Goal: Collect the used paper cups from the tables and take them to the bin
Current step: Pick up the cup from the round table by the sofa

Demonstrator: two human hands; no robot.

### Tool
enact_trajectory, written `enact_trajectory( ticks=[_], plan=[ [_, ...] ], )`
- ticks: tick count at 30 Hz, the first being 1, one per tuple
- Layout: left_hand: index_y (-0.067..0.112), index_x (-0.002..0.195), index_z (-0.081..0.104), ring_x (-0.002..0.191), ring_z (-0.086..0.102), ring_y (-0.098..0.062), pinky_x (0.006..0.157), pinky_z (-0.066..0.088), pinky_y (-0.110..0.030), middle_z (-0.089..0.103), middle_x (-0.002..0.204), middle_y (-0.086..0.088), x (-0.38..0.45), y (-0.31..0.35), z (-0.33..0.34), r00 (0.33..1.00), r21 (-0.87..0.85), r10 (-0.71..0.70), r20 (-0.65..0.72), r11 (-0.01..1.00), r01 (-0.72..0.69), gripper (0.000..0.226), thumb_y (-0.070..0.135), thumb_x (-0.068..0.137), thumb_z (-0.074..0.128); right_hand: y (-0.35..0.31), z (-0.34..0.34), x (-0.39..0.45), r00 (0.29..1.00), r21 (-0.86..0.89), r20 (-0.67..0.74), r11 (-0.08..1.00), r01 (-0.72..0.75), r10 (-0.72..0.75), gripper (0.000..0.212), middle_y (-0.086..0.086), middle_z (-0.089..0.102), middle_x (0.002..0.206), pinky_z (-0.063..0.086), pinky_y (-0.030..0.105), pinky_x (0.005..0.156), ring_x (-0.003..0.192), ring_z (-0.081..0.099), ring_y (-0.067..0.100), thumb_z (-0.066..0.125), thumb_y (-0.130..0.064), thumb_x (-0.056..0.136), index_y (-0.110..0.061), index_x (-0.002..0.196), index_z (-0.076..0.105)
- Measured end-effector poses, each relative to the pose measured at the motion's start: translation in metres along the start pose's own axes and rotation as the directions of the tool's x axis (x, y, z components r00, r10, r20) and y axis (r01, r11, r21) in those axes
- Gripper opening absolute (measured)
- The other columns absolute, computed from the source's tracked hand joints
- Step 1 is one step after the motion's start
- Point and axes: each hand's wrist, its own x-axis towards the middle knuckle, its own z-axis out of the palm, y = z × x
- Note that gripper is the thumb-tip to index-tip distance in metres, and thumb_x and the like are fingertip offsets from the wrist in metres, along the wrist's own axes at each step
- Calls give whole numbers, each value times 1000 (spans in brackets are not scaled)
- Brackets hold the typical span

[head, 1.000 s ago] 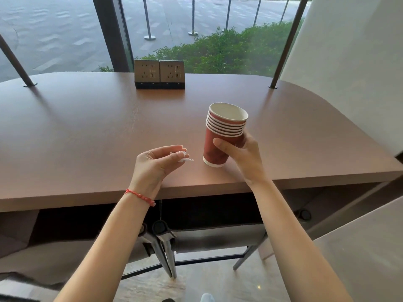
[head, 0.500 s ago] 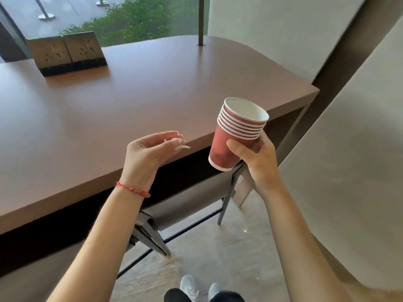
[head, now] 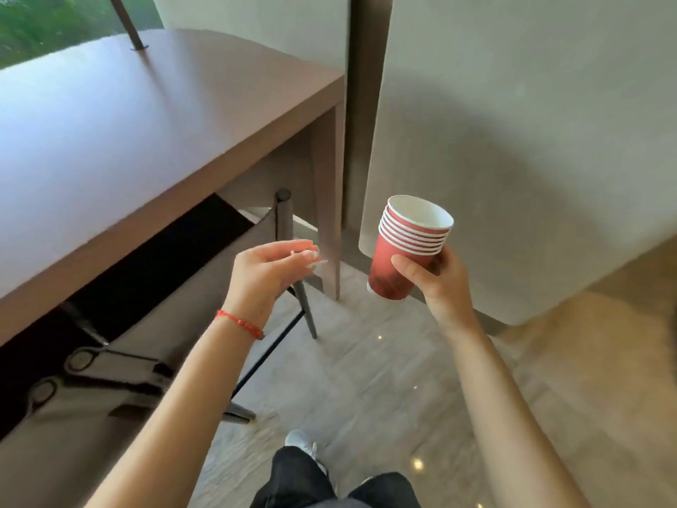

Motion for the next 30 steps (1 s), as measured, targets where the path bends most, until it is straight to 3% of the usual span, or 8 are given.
enact_trajectory(
  ticks=[4,10,15,18,21,25,30],
  plan=[
    [18,77,77,87,71,-22,80,56,-26,75,85,-7,-11,-19,59,989,34,-55,140,998,51,11,8,75,73,9,-65,-39,985,9,-166,999,-45,46,43,-4,68,90,49,13,68,76,64,-3,75,-20,61,-13,100,61],
    [10,82,73,83,72,-20,72,56,-21,75,82,-8,-31,-37,148,933,48,-139,333,990,130,10,2,76,71,19,-142,-93,928,35,-362,996,-88,94,38,-1,68,95,51,20,75,83,64,6,78,-6,70,-13,103,60],
    [7,79,71,76,72,-16,66,54,-17,75,76,-5,-43,-48,226,824,104,-213,525,977,186,10,-2,76,68,18,-194,-136,823,50,-561,996,-74,89,33,-10,70,88,50,16,72,81,65,2,77,-5,71,-21,95,62],
    [6,80,72,77,72,-19,68,55,-19,75,78,-7,-45,-53,270,730,143,-238,640,971,191,10,-3,75,69,16,-216,-158,733,81,-673,995,-57,97,40,-7,70,94,51,16,72,87,66,5,78,-17,64,-19,100,61],
    [4,83,72,80,72,-24,73,57,-23,75,81,-11,-48,-59,313,622,216,-276,733,961,171,10,-2,74,71,16,-233,-177,600,104,-793,994,-38,106,42,-6,70,94,51,16,71,86,66,4,76,-23,61,-20,100,61],
    [1,86,71,76,72,-19,69,56,-20,75,76,-9,-57,-66,360,479,277,-316,819,949,152,12,-3,74,70,17,-249,-194,427,106,-900,994,18,88,37,-13,72,82,49,12,67,79,66,-2,76,-15,61,-20,95,62],
    [4,80,71,75,72,-18,66,54,-18,74,74,-7,-69,-75,408,316,338,-361,878,933,126,10,-4,74,70,19,-261,-210,246,109,-965,992,66,90,37,-7,70,90,50,11,66,79,66,-3,72,6,72,-18,98,62]
  ],
)
